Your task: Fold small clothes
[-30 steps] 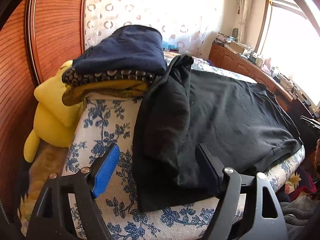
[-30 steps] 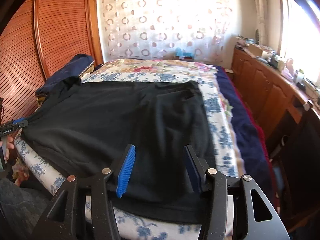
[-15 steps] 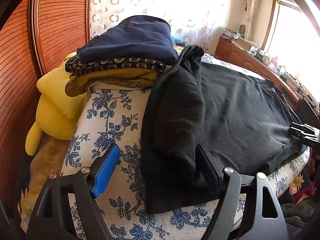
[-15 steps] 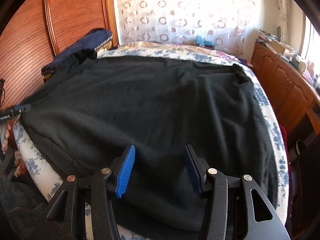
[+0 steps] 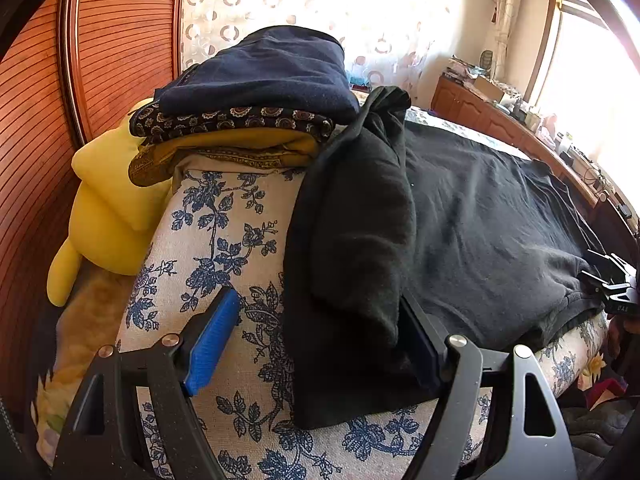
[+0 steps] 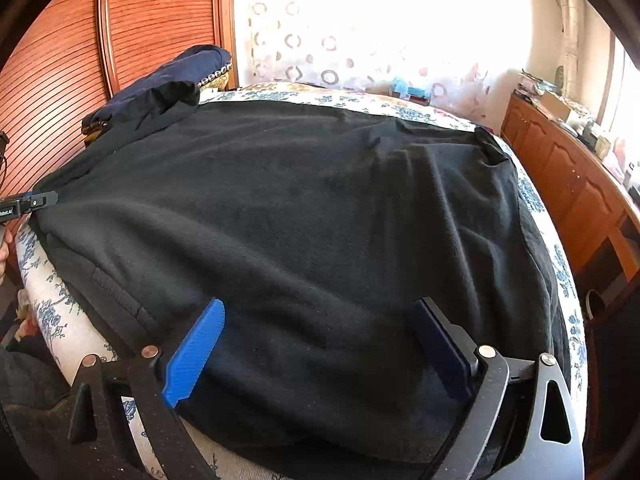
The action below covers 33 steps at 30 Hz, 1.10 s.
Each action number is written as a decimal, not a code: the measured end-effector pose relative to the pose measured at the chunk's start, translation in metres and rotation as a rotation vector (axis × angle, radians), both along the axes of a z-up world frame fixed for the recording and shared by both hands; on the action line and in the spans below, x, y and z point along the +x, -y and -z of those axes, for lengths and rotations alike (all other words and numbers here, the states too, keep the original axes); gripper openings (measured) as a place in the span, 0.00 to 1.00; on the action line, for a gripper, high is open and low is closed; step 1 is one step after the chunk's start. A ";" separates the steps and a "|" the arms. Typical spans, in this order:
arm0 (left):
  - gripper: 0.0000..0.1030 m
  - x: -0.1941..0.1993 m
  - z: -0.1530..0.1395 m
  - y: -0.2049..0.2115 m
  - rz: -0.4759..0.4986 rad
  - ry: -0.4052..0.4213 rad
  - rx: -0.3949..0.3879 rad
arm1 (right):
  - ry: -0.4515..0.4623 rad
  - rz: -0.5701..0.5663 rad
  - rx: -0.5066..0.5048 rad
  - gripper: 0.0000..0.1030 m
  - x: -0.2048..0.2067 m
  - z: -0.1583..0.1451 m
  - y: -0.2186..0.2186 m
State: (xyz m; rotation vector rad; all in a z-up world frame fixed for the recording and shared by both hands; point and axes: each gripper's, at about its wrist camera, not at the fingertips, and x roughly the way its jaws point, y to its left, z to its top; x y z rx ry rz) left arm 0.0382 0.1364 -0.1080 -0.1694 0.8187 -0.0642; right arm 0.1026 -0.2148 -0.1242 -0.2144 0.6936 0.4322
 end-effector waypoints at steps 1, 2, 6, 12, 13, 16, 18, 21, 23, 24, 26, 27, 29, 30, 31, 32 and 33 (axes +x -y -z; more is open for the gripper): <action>0.76 -0.001 0.000 0.000 -0.002 0.003 -0.004 | 0.001 0.003 0.001 0.93 -0.001 0.000 -0.001; 0.76 0.000 0.000 -0.001 -0.003 0.005 -0.008 | 0.003 0.007 0.001 0.93 -0.002 0.001 -0.001; 0.76 0.000 -0.001 -0.006 0.004 0.014 -0.069 | 0.007 0.008 0.003 0.93 -0.004 0.001 0.000; 0.54 0.003 -0.001 -0.009 0.012 0.022 -0.107 | 0.006 0.007 0.003 0.93 -0.004 0.001 0.000; 0.45 0.004 -0.001 -0.008 0.015 0.021 -0.102 | 0.006 0.007 0.003 0.93 -0.004 0.001 0.000; 0.22 0.007 0.000 -0.006 0.050 0.015 -0.115 | 0.006 0.007 0.003 0.93 -0.004 0.001 0.000; 0.13 0.009 0.000 -0.002 0.091 0.004 -0.152 | 0.006 0.007 0.003 0.93 -0.004 0.001 0.000; 0.10 0.008 -0.014 0.010 0.134 0.049 -0.154 | 0.006 0.007 0.004 0.93 -0.004 0.001 0.000; 0.10 0.008 -0.026 0.017 0.156 0.076 -0.157 | 0.005 0.007 0.009 0.93 -0.005 0.001 0.001; 0.10 0.010 -0.034 0.023 0.171 0.092 -0.156 | 0.004 0.009 0.016 0.93 -0.006 0.000 0.003; 0.10 0.014 -0.049 0.033 0.199 0.116 -0.158 | 0.000 0.010 0.034 0.93 -0.008 -0.001 0.007; 0.10 0.018 -0.058 0.041 0.220 0.130 -0.162 | 0.000 0.011 0.044 0.93 -0.009 -0.003 0.010; 0.10 0.026 -0.075 0.055 0.257 0.155 -0.166 | 0.006 0.021 0.063 0.93 -0.012 -0.007 0.019; 0.10 0.032 -0.085 0.065 0.284 0.169 -0.169 | 0.013 0.027 0.070 0.93 -0.014 -0.009 0.023; 0.10 0.037 -0.094 0.075 0.311 0.180 -0.170 | 0.021 0.036 0.079 0.93 -0.016 -0.012 0.028; 0.10 0.041 -0.101 0.085 0.335 0.189 -0.168 | 0.031 0.046 0.087 0.93 -0.018 -0.016 0.033; 0.10 0.046 -0.111 0.099 0.367 0.203 -0.165 | 0.044 0.059 0.094 0.93 -0.020 -0.020 0.039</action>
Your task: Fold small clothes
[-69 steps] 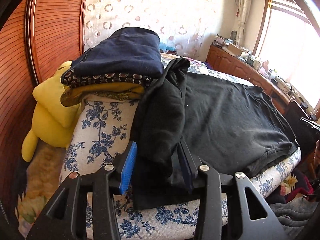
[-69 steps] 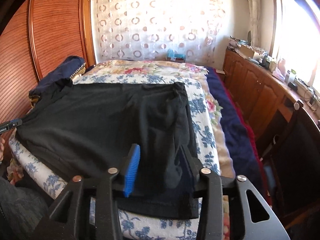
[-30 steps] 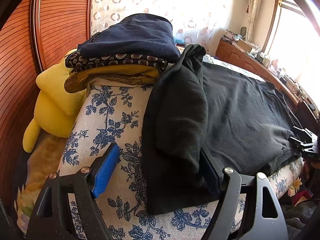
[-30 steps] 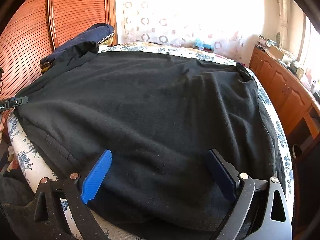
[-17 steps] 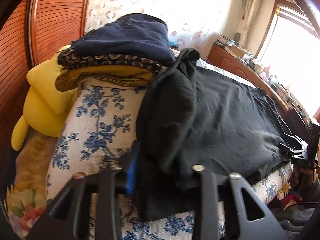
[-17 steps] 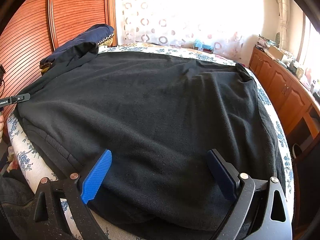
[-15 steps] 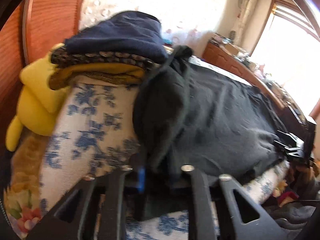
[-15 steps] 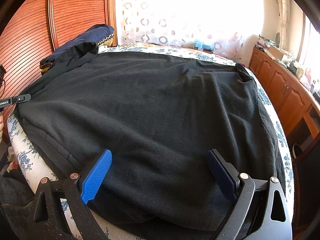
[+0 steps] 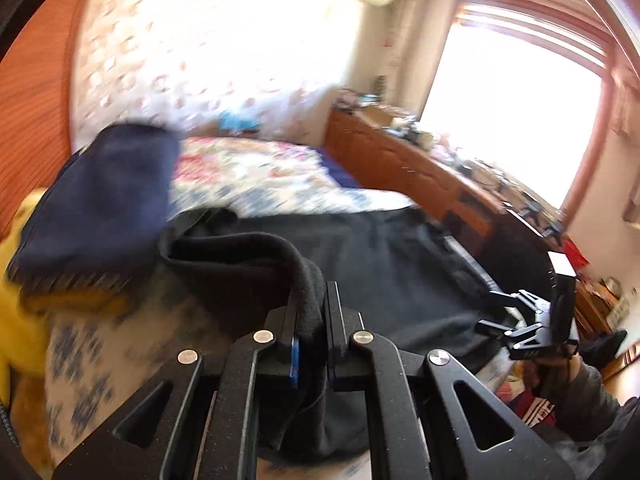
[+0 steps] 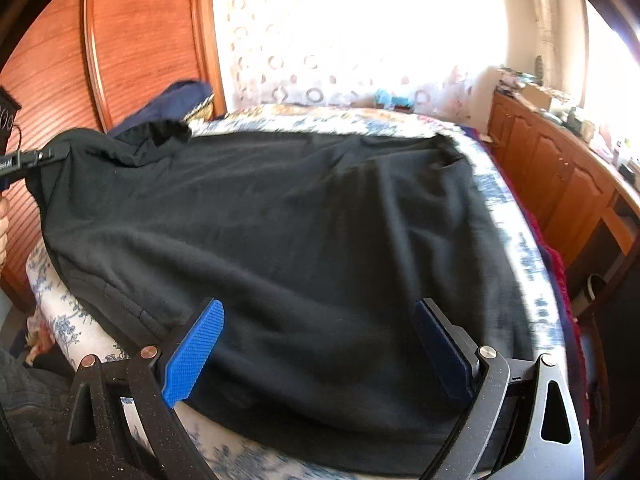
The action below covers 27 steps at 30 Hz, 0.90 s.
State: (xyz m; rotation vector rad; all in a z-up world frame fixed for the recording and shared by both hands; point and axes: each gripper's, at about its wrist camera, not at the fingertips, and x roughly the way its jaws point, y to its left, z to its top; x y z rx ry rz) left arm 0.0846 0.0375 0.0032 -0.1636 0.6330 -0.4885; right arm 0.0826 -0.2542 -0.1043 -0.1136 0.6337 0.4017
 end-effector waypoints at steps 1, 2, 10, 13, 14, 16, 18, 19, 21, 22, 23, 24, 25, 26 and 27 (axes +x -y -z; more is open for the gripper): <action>0.10 0.005 -0.006 0.009 0.021 0.010 0.002 | 0.009 0.010 0.005 0.93 -0.002 -0.003 0.005; 0.10 0.009 -0.015 0.026 0.055 0.023 0.005 | 0.018 0.023 0.011 0.93 -0.004 -0.007 0.011; 0.10 0.030 -0.066 0.144 0.263 0.104 0.054 | 0.063 0.114 0.058 0.93 -0.016 -0.022 0.057; 0.10 0.033 -0.075 0.166 0.304 0.108 0.069 | 0.067 0.134 0.082 0.93 -0.021 -0.023 0.069; 0.10 0.034 -0.076 0.173 0.305 0.103 0.078 | 0.067 0.138 0.089 0.93 -0.021 -0.023 0.072; 0.14 0.037 -0.072 0.182 0.304 0.090 0.100 | 0.066 0.143 0.096 0.93 -0.023 -0.021 0.074; 0.26 0.039 -0.064 0.185 0.321 0.077 0.095 | 0.059 0.145 0.099 0.93 -0.022 -0.018 0.076; 0.38 0.040 -0.061 0.181 0.325 0.070 0.092 | 0.055 0.146 0.099 0.93 -0.021 -0.016 0.077; 0.44 0.041 -0.057 0.177 0.318 0.066 0.092 | 0.047 0.147 0.097 0.93 -0.020 -0.013 0.080; 0.44 0.040 -0.055 0.176 0.317 0.062 0.096 | 0.045 0.149 0.097 0.93 -0.019 -0.011 0.080; 0.44 0.041 -0.052 0.170 0.310 0.053 0.106 | 0.043 0.151 0.098 0.93 -0.019 -0.012 0.081; 0.46 0.039 -0.050 0.175 0.302 0.050 0.116 | 0.042 0.152 0.100 0.93 -0.018 -0.012 0.082; 0.57 0.040 -0.048 0.170 0.291 0.048 0.125 | 0.043 0.152 0.103 0.93 -0.017 -0.012 0.083; 0.73 0.040 -0.046 0.164 0.274 0.050 0.127 | 0.043 0.152 0.106 0.93 -0.017 -0.013 0.083; 0.77 0.042 -0.043 0.157 0.256 0.050 0.125 | 0.044 0.150 0.108 0.93 -0.017 -0.015 0.084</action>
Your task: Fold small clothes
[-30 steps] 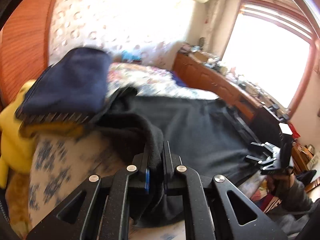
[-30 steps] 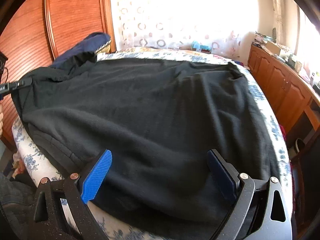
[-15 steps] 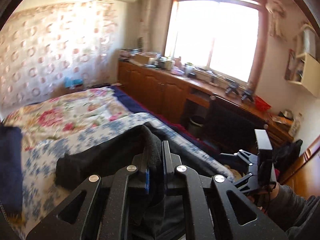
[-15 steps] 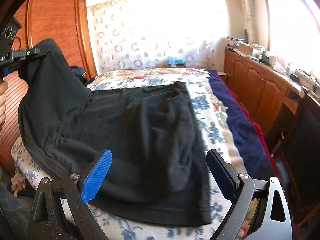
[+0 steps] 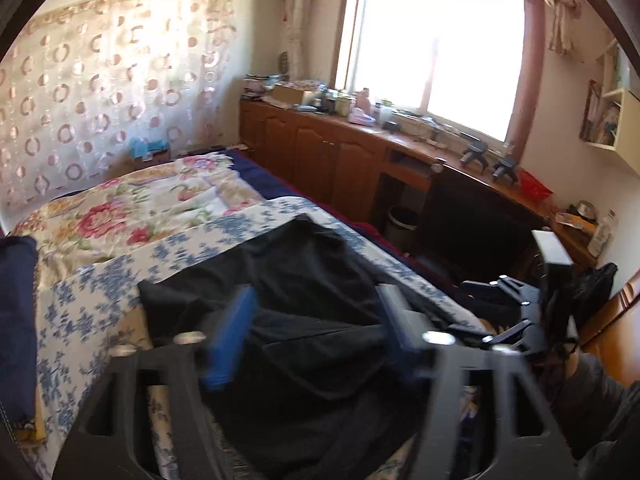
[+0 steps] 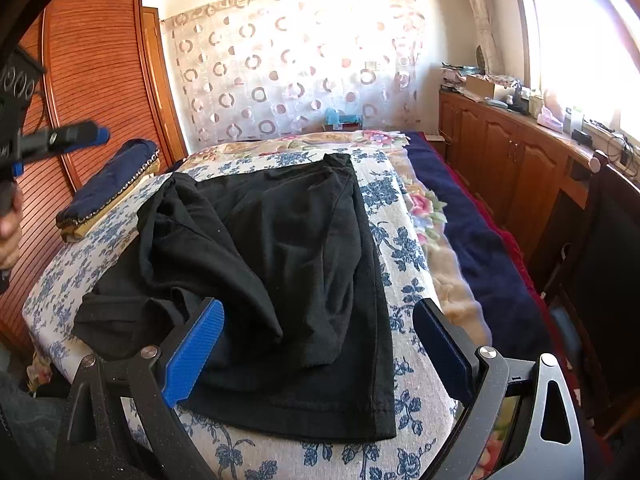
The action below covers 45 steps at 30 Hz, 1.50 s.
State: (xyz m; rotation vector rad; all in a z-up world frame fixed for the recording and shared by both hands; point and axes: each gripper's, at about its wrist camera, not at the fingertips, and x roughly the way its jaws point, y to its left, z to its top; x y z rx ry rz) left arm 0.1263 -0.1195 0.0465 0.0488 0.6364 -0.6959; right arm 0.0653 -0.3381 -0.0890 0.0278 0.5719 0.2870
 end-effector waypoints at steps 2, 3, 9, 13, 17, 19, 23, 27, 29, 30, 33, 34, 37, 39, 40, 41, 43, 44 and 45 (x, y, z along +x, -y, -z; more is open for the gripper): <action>0.78 0.005 0.008 -0.012 -0.031 -0.009 0.011 | 0.002 -0.005 -0.001 0.93 0.003 -0.004 -0.002; 0.78 0.008 0.012 -0.019 -0.048 -0.012 0.018 | 0.005 -0.010 -0.004 0.93 0.004 -0.006 -0.003; 0.78 0.027 0.039 -0.056 -0.140 -0.047 0.035 | 0.028 -0.074 -0.055 0.93 0.029 -0.024 -0.029; 0.77 0.036 0.049 -0.074 -0.192 -0.045 0.058 | 0.033 -0.139 -0.084 0.90 0.053 -0.034 -0.058; 0.78 0.041 0.053 -0.089 -0.220 -0.041 0.073 | 0.022 -0.217 -0.080 0.83 0.074 -0.044 -0.089; 0.78 0.041 0.054 -0.093 -0.228 -0.035 0.087 | 0.013 -0.255 -0.084 0.78 0.085 -0.046 -0.105; 0.78 0.046 0.057 -0.104 -0.240 -0.031 0.121 | -0.015 -0.317 -0.092 0.72 0.109 -0.049 -0.134; 0.78 0.055 0.058 -0.118 -0.255 -0.037 0.130 | -0.067 -0.375 -0.077 0.67 0.133 -0.047 -0.155; 0.78 0.063 0.060 -0.125 -0.256 -0.058 0.121 | -0.100 -0.400 -0.078 0.61 0.147 -0.042 -0.165; 0.77 0.067 0.061 -0.128 -0.257 -0.067 0.121 | -0.121 -0.411 -0.075 0.59 0.154 -0.040 -0.168; 0.77 0.076 0.066 -0.132 -0.261 -0.089 0.120 | -0.178 -0.441 -0.065 0.51 0.171 -0.032 -0.175; 0.77 0.081 0.069 -0.134 -0.258 -0.102 0.115 | -0.193 -0.449 -0.063 0.48 0.175 -0.031 -0.180; 0.77 0.092 0.075 -0.135 -0.249 -0.127 0.114 | -0.240 -0.471 -0.061 0.44 0.189 -0.030 -0.187; 0.77 0.098 0.080 -0.135 -0.244 -0.142 0.115 | -0.269 -0.479 -0.061 0.38 0.199 -0.025 -0.189; 0.77 0.101 0.082 -0.135 -0.242 -0.150 0.114 | -0.283 -0.489 -0.054 0.28 0.203 -0.024 -0.190; 0.77 0.104 0.083 -0.134 -0.240 -0.157 0.114 | -0.297 -0.501 -0.046 0.12 0.207 -0.023 -0.190; 0.77 0.108 0.083 -0.133 -0.235 -0.163 0.113 | -0.296 -0.519 -0.040 0.05 0.211 -0.025 -0.192; 0.77 0.109 0.083 -0.132 -0.232 -0.163 0.112 | -0.279 -0.522 -0.037 0.05 0.212 -0.029 -0.190; 0.77 0.110 0.083 -0.130 -0.228 -0.162 0.111 | -0.257 -0.515 -0.033 0.05 0.213 -0.036 -0.185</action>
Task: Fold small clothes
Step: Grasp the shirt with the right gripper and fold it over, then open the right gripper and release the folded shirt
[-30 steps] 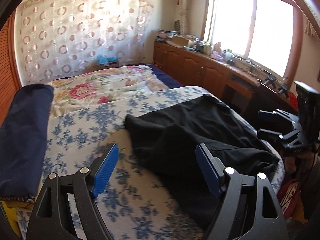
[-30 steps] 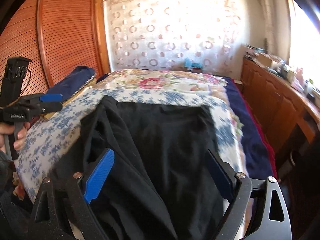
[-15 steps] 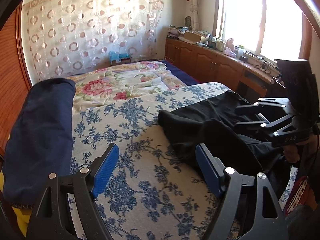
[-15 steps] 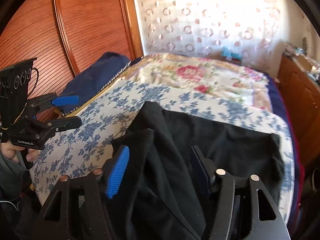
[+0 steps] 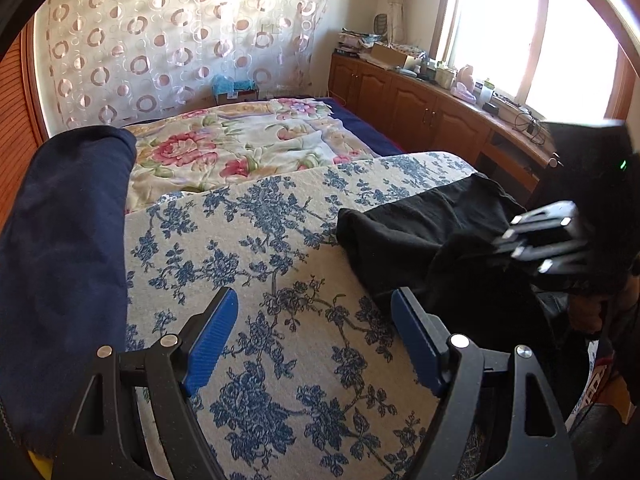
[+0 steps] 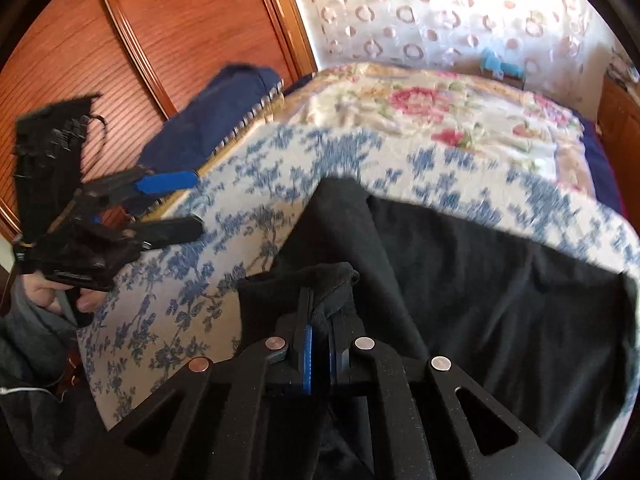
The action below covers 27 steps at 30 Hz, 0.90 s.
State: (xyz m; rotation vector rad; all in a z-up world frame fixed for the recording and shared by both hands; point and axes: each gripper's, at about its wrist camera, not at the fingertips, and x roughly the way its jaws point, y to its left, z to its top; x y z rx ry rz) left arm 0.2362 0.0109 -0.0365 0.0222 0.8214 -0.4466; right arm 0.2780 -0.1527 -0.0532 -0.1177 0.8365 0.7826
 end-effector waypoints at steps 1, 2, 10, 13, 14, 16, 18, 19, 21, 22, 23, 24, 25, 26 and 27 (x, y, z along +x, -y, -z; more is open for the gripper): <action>0.77 0.001 -0.001 0.002 0.004 0.002 -0.002 | 0.017 0.016 0.012 0.04 -0.003 -0.007 0.006; 0.78 0.001 -0.001 0.003 0.007 0.002 -0.004 | 0.039 0.043 0.030 0.04 -0.002 -0.017 0.017; 0.77 0.005 0.004 0.027 0.063 -0.015 -0.010 | 0.242 0.390 -0.037 0.04 0.022 -0.072 0.114; 0.78 0.004 0.007 0.038 0.084 -0.025 -0.006 | 0.205 0.469 -0.143 0.04 0.053 -0.053 0.131; 0.77 0.003 0.009 0.042 0.092 -0.029 -0.003 | 0.150 0.478 -0.170 0.10 0.065 -0.040 0.134; 0.77 -0.001 0.011 0.049 0.105 -0.033 0.004 | 0.116 0.525 -0.215 0.30 0.074 -0.027 0.137; 0.77 -0.004 0.013 0.054 0.113 -0.038 0.012 | 0.110 0.519 -0.193 0.41 0.073 -0.023 0.138; 0.77 -0.006 0.014 0.057 0.117 -0.042 0.015 | 0.105 0.512 -0.169 0.41 0.071 -0.023 0.141; 0.77 -0.009 0.016 0.060 0.122 -0.046 0.019 | 0.110 0.522 -0.151 0.42 0.064 -0.026 0.146; 0.78 -0.011 0.016 0.061 0.125 -0.047 0.022 | 0.113 0.521 -0.141 0.42 0.062 -0.028 0.150; 0.77 -0.014 0.016 0.064 0.129 -0.045 0.026 | 0.116 0.518 -0.130 0.42 0.057 -0.029 0.153; 0.77 -0.016 0.016 0.065 0.130 -0.043 0.031 | 0.123 0.515 -0.122 0.42 0.049 -0.031 0.155; 0.77 -0.018 0.016 0.067 0.130 -0.040 0.034 | 0.133 0.513 -0.120 0.42 0.035 -0.031 0.155; 0.77 -0.021 0.015 0.068 0.129 -0.039 0.036 | 0.145 0.512 -0.121 0.42 0.026 -0.034 0.157; 0.77 -0.023 0.015 0.069 0.127 -0.038 0.036 | 0.153 0.511 -0.120 0.42 0.017 -0.035 0.159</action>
